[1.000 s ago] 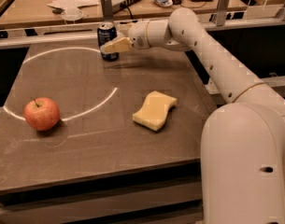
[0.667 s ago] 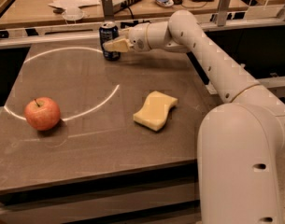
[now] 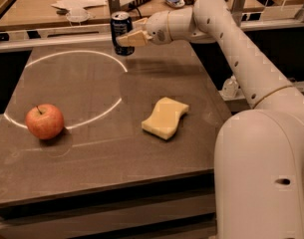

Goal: Move pepsi can near apple

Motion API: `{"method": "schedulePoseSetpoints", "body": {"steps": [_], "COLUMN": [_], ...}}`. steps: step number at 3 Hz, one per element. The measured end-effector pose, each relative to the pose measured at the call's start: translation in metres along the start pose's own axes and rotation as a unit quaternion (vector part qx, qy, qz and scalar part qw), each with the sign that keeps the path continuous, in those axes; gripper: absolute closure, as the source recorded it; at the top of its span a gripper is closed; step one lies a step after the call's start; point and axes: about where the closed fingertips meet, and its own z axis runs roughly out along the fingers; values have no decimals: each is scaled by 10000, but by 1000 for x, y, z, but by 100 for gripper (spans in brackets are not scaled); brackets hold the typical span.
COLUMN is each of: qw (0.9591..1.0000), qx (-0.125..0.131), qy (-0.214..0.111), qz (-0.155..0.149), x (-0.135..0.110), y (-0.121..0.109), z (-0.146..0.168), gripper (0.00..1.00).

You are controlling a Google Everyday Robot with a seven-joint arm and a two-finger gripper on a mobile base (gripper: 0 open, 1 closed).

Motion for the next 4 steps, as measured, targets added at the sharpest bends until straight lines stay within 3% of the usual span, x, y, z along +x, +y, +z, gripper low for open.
{"method": "schedulePoseSetpoints", "body": {"steps": [2,3,4], "qw": [9997,9981,9982], "qx": [-254,-598,-467], "qy": [40,8,-287], "qz": [-25,-112,-253], "x": [-2,-14,-50], "y": [14,40,75], "z": [0,-3,-17], "gripper": [100,100,100]}}
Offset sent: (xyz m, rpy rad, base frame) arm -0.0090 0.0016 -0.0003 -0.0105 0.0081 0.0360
